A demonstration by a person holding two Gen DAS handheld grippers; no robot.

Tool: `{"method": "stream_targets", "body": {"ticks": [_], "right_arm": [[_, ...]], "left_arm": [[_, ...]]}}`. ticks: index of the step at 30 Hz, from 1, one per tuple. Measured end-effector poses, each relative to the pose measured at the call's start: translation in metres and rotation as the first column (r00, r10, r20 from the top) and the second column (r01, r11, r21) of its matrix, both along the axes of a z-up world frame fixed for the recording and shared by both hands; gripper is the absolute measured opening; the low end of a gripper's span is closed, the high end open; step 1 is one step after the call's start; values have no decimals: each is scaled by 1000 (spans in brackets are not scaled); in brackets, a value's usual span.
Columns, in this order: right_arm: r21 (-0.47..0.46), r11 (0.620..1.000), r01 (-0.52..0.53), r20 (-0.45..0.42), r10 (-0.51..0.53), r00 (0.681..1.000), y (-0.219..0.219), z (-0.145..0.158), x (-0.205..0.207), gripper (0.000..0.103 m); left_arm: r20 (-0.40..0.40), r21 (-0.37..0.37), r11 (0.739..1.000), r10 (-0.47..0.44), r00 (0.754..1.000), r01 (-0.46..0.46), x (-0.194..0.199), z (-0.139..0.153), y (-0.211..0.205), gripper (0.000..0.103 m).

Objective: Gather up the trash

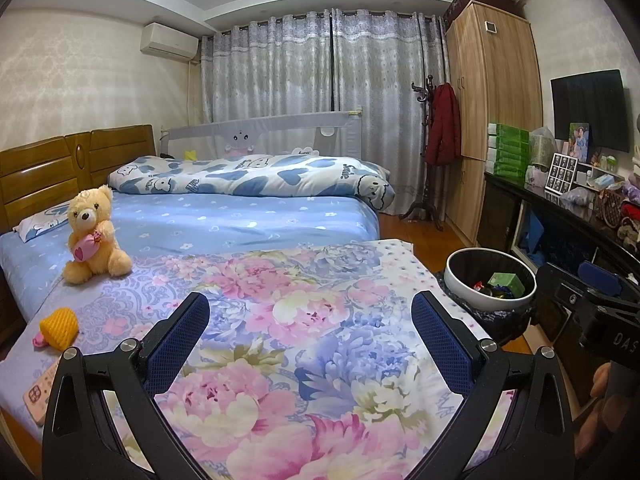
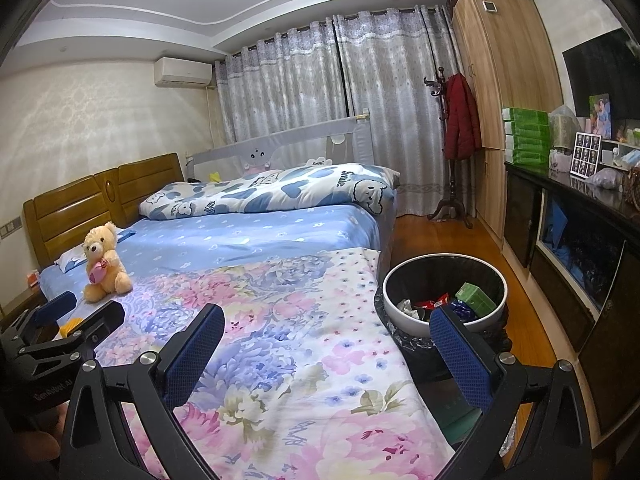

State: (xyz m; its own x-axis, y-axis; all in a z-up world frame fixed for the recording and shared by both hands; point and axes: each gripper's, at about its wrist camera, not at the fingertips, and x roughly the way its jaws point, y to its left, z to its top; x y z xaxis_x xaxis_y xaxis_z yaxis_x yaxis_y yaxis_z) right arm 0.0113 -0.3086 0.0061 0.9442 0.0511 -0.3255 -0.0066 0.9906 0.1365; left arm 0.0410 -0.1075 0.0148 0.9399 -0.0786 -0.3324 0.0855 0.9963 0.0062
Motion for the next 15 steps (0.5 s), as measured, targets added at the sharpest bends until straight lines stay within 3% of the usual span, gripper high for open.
{"method": "stream_targets", "body": {"ticks": [15], "right_arm": [[2, 1000, -4, -9, 4, 1000, 3, 0, 2, 103]], "left_arm": [[-21, 4, 1000, -2, 1000, 2, 6, -10, 1, 103]]}}
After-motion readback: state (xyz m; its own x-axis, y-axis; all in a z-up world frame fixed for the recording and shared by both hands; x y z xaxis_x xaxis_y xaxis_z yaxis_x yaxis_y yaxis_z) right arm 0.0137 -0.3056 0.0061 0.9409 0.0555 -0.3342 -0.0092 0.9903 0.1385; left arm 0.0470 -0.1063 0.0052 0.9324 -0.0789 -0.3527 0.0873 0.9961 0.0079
